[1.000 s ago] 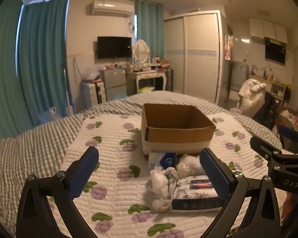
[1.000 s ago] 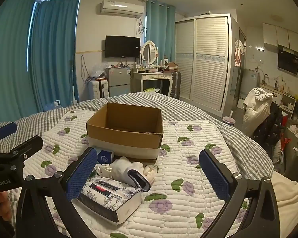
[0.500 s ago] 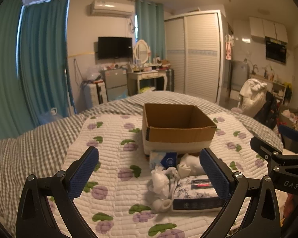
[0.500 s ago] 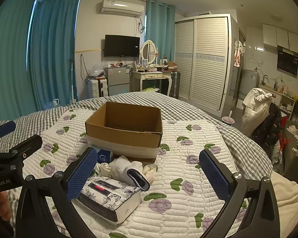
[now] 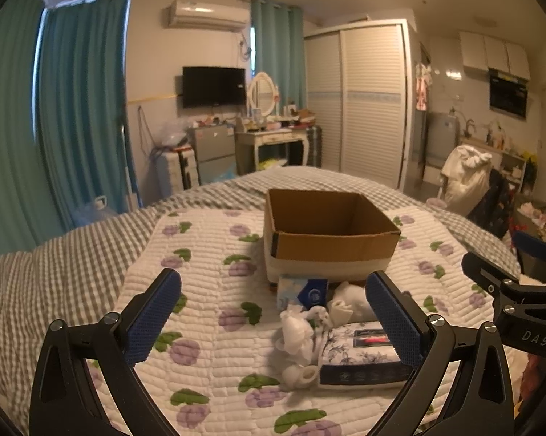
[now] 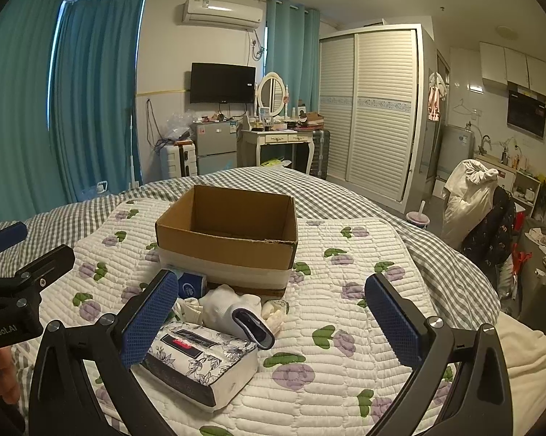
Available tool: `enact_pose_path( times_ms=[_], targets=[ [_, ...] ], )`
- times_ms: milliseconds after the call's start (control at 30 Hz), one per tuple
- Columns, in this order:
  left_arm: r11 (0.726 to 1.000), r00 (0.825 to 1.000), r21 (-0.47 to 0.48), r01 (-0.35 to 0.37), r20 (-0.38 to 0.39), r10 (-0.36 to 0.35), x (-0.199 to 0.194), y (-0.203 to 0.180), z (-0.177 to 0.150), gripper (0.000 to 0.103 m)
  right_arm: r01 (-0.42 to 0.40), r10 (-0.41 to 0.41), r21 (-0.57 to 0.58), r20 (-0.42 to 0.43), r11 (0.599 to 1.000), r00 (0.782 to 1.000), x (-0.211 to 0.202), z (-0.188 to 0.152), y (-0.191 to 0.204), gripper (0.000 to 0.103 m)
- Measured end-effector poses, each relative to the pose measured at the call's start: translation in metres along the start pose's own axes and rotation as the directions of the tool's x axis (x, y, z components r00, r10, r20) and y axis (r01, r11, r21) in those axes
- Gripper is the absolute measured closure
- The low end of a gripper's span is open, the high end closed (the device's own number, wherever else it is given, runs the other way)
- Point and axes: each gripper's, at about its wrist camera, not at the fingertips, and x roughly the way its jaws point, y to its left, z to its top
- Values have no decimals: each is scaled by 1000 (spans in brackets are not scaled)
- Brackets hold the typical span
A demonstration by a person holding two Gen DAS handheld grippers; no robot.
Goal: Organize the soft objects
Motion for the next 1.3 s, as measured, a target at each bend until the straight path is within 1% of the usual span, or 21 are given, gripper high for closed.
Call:
enact_pose_path(
  times_ms=[1300],
  targets=[
    [1000,1000,0,-7,2,7,-1,2,3,0,1,-1,-3,-9,1000,1000,2,-3,3,0]
  ],
)
